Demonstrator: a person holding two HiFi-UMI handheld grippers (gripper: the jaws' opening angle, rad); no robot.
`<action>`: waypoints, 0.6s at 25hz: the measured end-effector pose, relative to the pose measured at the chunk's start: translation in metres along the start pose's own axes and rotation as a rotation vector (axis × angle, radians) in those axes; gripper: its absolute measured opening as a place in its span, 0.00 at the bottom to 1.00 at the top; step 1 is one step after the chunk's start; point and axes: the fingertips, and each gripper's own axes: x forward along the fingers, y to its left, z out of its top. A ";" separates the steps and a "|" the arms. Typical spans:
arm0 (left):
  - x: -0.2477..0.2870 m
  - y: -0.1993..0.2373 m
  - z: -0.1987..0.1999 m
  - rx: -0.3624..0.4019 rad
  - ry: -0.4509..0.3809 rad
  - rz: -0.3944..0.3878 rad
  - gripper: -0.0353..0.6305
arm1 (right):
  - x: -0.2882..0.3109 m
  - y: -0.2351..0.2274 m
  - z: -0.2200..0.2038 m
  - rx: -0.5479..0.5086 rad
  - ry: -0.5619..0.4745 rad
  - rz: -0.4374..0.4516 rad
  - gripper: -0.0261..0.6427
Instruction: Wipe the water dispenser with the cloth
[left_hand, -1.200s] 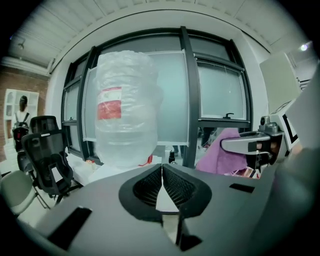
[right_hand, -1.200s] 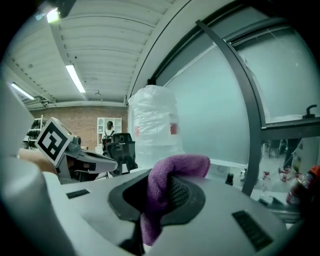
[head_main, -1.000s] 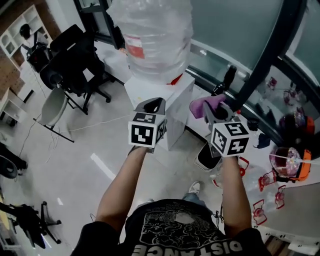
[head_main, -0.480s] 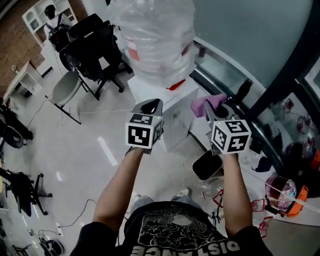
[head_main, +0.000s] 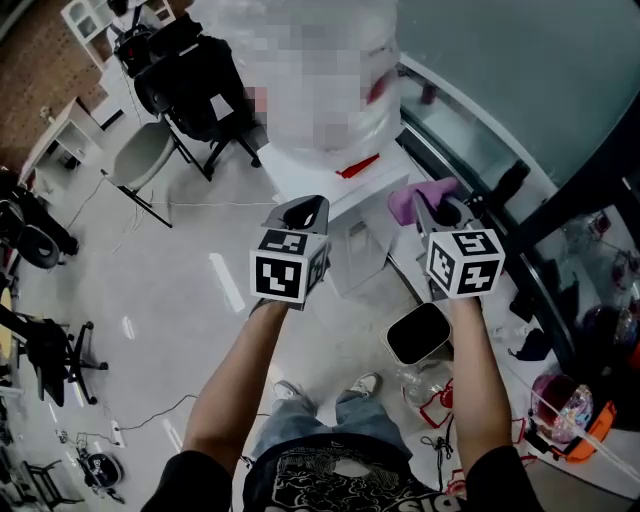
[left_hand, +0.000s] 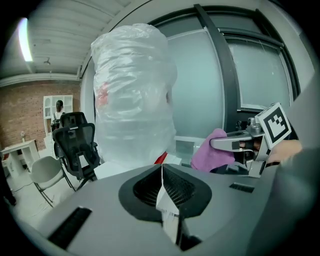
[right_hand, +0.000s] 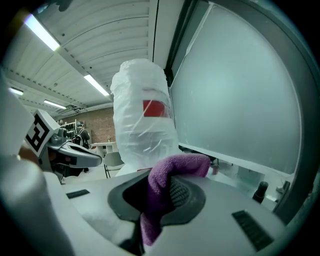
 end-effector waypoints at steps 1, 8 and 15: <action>0.002 0.001 -0.002 -0.002 0.002 0.003 0.09 | 0.006 -0.001 -0.002 -0.006 0.004 0.003 0.11; 0.029 -0.007 -0.027 -0.003 0.017 -0.020 0.09 | 0.042 -0.013 -0.031 -0.076 0.054 0.014 0.11; 0.046 -0.007 -0.057 -0.017 0.009 -0.034 0.09 | 0.074 -0.011 -0.061 -0.137 0.080 0.039 0.11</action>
